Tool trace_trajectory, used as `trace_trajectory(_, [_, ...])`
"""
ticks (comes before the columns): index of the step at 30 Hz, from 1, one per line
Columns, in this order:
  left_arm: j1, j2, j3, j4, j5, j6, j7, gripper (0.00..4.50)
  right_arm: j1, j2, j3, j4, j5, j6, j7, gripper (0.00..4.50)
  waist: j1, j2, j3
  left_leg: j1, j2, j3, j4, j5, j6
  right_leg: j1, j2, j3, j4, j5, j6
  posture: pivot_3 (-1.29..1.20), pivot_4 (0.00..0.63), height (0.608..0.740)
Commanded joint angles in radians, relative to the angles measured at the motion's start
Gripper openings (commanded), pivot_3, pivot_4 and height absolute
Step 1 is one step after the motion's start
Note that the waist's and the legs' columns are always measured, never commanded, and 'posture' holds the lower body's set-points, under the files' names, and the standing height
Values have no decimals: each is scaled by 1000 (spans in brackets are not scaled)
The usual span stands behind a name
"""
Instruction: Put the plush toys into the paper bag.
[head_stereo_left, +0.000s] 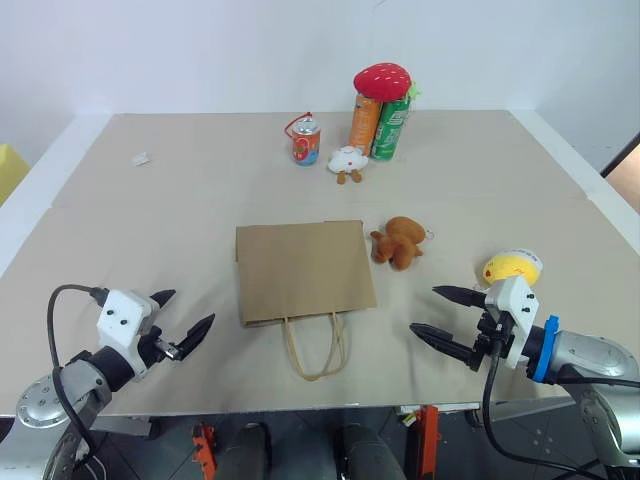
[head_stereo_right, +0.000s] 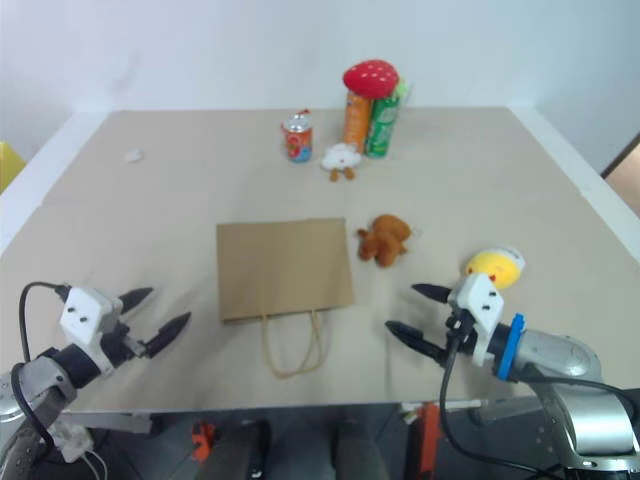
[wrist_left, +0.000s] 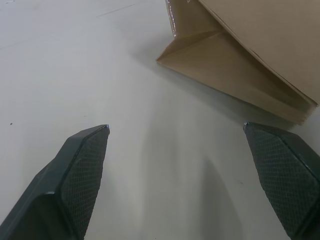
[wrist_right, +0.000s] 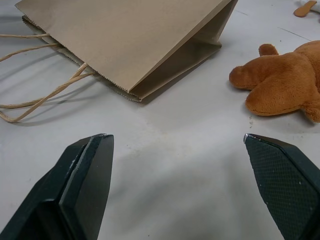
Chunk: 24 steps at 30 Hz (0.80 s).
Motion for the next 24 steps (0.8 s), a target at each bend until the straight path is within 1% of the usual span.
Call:
trace_trajectory(1, [-21, 12, 17, 4, 2, -37, -12, 4424, -15, -12, -13, -8, 23, 9, 2, 4500, 0, 0, 0, 0, 0, 0, 0, 0, 0, 0, 0, 0, 0, 0, 0, 0, 150, 740])
trace_trajectory(12, [-48, -9, 21, 7, 1, -67, -11, 4424, -61, -5, 2, 22, 29, 13, 3, 4500, 0, 0, 0, 0, 1, 0, 1, 0, 0, 1, 1, -1, 0, 0, 0, 0, 150, 740])
trace_trajectory(15, [-51, -2, 44, -18, 3, -104, -19, 4424, -76, -20, 19, 22, 21, -11, 36, 4500, 0, 0, 0, 0, 0, 0, 1, 0, 0, 1, 1, -1, 0, 0, 0, 0, 150, 740])
trace_trajectory(18, [-78, 41, 62, -55, 2, -129, -60, 4424, -97, -40, 43, -27, 47, 4, 77, 4500, 0, 0, 0, 0, 0, 0, 1, 0, 0, 1, 1, -1, 0, 0, 0, 0, 150, 740])
trace_trajectory(21, [-88, 113, 17, -98, 17, -155, -144, 4424, -114, -67, 101, -61, 52, -15, 158, 4500, 0, 0, 0, 0, 1, 0, 1, 0, 0, 1, 2, -1, 0, 0, 0, 0, 150, 740])
trace_trajectory(24, [-109, 155, -39, -115, 20, -163, -196, 4424, -155, -73, 147, -69, 64, -10, 205, 4500, 0, -1, 0, 1, 2, 0, 1, 0, 0, 1, 2, -1, 0, 0, 0, 0, 150, 740])
